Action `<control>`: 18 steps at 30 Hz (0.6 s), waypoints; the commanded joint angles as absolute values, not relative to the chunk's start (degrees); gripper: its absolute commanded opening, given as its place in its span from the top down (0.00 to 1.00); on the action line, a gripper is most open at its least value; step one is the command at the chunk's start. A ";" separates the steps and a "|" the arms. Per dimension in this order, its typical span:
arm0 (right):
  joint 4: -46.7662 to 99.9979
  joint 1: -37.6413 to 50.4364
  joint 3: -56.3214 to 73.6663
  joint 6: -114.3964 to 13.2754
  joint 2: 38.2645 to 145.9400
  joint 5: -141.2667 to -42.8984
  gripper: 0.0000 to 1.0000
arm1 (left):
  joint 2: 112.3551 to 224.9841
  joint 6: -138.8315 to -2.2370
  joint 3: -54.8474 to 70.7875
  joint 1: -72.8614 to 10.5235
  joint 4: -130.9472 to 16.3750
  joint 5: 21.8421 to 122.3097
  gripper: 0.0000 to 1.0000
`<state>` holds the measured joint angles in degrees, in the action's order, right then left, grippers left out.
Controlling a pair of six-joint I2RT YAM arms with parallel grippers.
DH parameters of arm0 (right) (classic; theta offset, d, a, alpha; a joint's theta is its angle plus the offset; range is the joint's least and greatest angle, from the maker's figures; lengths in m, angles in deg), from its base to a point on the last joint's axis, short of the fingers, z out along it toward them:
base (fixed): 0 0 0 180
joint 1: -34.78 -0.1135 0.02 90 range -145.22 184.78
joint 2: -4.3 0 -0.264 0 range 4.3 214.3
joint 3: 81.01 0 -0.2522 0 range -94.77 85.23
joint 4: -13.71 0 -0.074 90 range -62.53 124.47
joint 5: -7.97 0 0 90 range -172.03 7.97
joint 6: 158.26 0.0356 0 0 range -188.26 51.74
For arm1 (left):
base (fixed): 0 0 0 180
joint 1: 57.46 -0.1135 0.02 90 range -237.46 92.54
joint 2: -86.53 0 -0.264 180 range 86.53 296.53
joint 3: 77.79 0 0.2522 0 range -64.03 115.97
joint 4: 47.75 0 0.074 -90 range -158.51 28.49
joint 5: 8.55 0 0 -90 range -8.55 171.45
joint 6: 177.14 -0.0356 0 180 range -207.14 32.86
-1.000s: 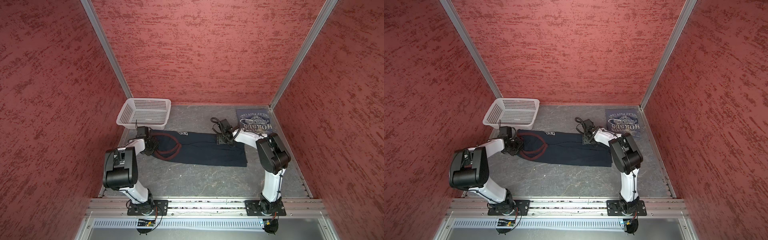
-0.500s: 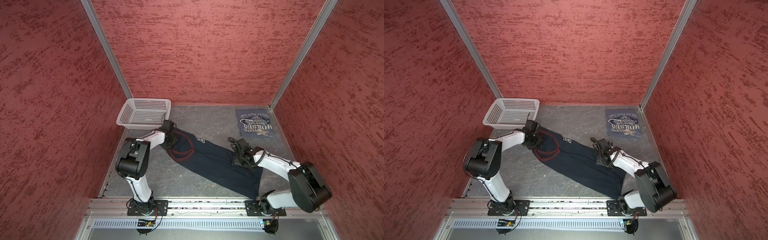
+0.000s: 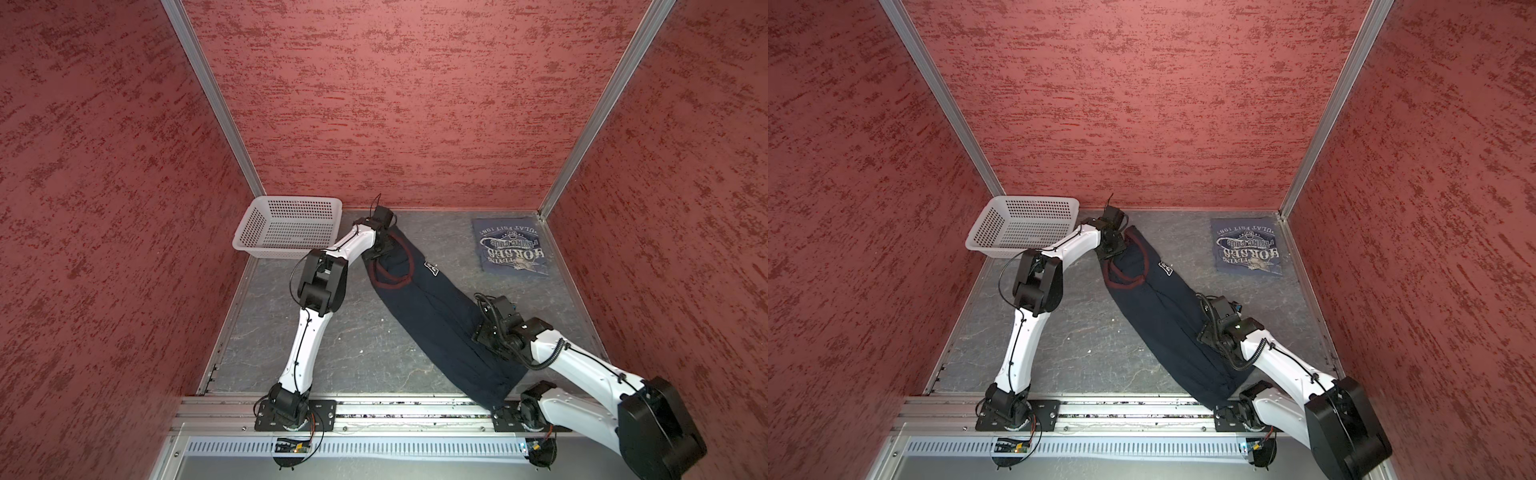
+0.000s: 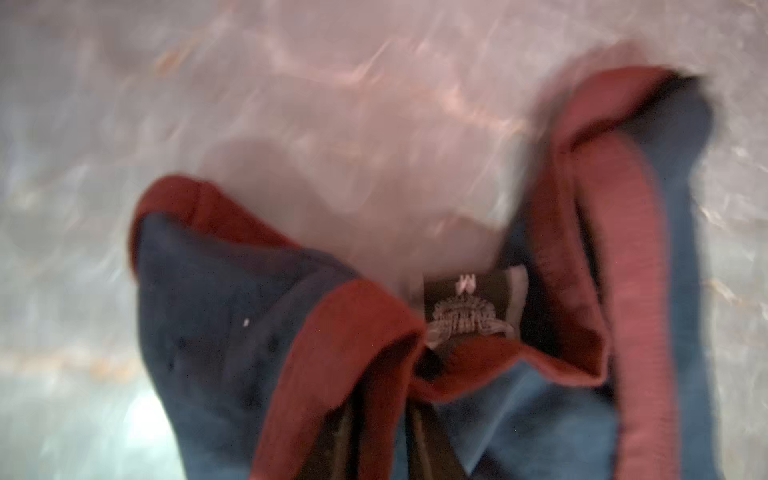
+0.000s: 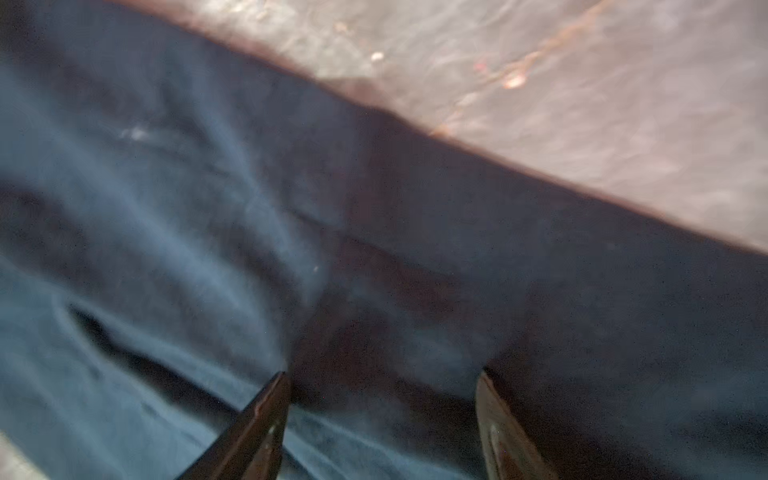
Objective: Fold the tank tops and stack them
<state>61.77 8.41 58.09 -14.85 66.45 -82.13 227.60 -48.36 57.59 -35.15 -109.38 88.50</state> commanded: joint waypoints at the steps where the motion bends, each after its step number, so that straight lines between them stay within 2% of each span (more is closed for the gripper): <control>1: 57.60 5.51 59.66 -9.28 67.35 -86.52 0.28 | 235.12 -52.42 68.03 -36.44 -119.40 90.89 0.75; 6: 54.84 -1.79 58.44 -3.91 69.59 -86.89 0.28 | 242.50 -55.65 83.10 -38.29 -122.64 90.00 0.65; 10: 53.53 -8.15 58.07 0.89 69.69 -86.52 0.28 | 242.21 -59.16 83.27 -38.70 -116.76 89.26 0.54; 14: 54.06 -14.55 56.79 3.92 69.69 -85.97 0.28 | 242.18 -62.35 83.93 -38.61 -112.56 87.85 0.48; 18: 58.92 -17.51 54.51 3.57 67.53 -82.88 0.28 | 240.86 -64.54 85.51 -37.59 -113.18 88.71 0.36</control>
<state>54.84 -16.35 56.84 -0.65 69.03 -85.04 241.02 -61.32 83.60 -38.78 -114.37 88.56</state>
